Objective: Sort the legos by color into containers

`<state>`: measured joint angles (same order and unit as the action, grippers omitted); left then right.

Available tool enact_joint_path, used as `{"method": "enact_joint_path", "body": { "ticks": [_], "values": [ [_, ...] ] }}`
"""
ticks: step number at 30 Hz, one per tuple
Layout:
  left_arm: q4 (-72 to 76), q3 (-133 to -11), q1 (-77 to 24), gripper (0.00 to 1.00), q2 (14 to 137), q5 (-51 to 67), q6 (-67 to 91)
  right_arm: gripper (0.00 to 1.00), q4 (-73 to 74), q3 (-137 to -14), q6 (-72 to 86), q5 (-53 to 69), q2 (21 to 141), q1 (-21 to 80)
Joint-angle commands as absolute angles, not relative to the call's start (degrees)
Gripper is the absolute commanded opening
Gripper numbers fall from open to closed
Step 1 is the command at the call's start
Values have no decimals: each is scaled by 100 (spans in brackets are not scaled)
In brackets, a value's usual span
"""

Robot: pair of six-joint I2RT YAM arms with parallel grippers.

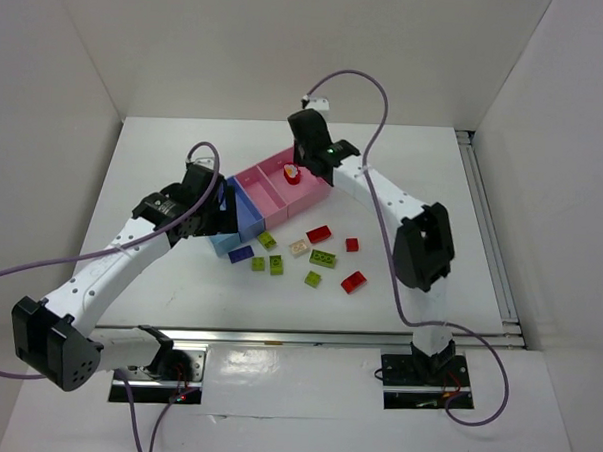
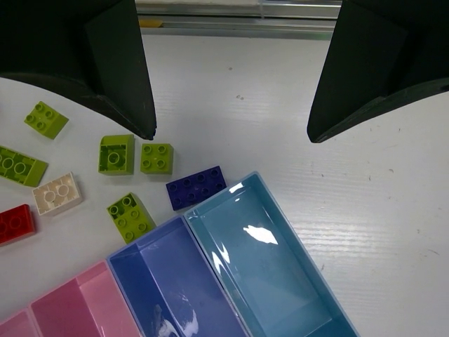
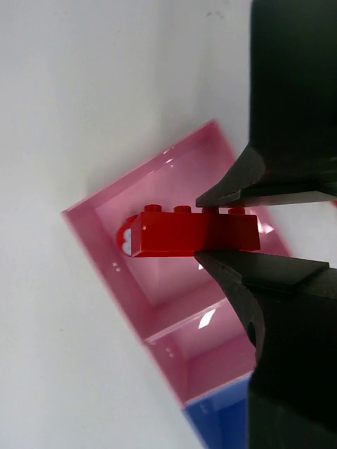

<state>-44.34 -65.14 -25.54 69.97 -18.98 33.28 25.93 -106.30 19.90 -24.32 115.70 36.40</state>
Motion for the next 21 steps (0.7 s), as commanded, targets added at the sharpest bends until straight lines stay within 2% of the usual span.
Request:
{"method": "enact_joint_path", "body": {
  "ticks": [1,3,4,8,13,16,21],
  "values": [
    [-4438,-6627,-2531,100,6865,-1969,3322,36,3022,-11748,1951,-2530,12610,3656],
    [-4438,-6627,-2531,100,6812,-2074,3322,55,3434,-12624,2003,-2531,13023,3656],
    [-4491,-6627,-2531,100,6812,-2074,3261,69,3489,-12778,2004,-2592,13025,3656],
    [-4543,-6627,-2531,100,6812,-2127,3261,69,3191,-12105,2056,-2873,12324,3709],
    [-4544,-6627,-2531,100,6812,-2180,3208,66,2690,-9584,2285,-3120,10543,3657],
    [-4544,-6627,-2531,100,6812,-2180,3208,66,2689,-8154,2495,-3120,9872,3656],
    [-4492,-6627,-2583,100,6759,-2065,3208,88,2874,-6647,2803,-2656,8975,3454]
  ]
}}
